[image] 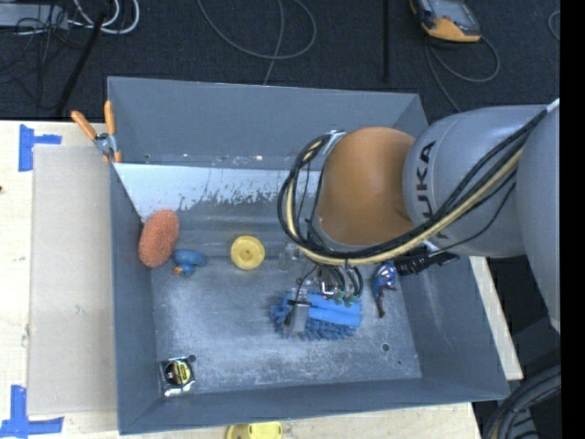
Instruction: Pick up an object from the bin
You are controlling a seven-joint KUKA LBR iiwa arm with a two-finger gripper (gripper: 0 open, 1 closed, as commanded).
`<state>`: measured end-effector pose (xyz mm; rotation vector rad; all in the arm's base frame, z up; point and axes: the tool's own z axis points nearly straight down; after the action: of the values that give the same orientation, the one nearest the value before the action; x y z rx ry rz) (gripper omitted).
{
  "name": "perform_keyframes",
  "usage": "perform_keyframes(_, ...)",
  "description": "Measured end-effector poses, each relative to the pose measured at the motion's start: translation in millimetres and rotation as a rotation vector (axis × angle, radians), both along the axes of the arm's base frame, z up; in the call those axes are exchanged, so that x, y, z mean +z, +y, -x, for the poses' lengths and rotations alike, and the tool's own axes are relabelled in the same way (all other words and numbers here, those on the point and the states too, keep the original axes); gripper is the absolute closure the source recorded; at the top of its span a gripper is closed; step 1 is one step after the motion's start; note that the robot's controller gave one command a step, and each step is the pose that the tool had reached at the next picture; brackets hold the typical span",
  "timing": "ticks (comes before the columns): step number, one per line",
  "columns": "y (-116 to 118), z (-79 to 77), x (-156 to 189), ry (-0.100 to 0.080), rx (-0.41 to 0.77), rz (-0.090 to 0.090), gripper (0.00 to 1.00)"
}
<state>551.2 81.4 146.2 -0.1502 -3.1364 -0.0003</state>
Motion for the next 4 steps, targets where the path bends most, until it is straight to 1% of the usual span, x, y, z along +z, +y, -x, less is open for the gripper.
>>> perform_keyframes(1,-21,-42.5,-30,-0.002,0.082,0.0,1.0)
perform_keyframes(2,-21,-42.6,-30,-0.002,0.08,0.0,0.0)
perform_keyframes(3,-21,-42.6,-30,-0.002,0.08,0.0,0.0)
perform_keyframes(4,-37,2.5,-54,-0.004,0.102,0.0,0.0)
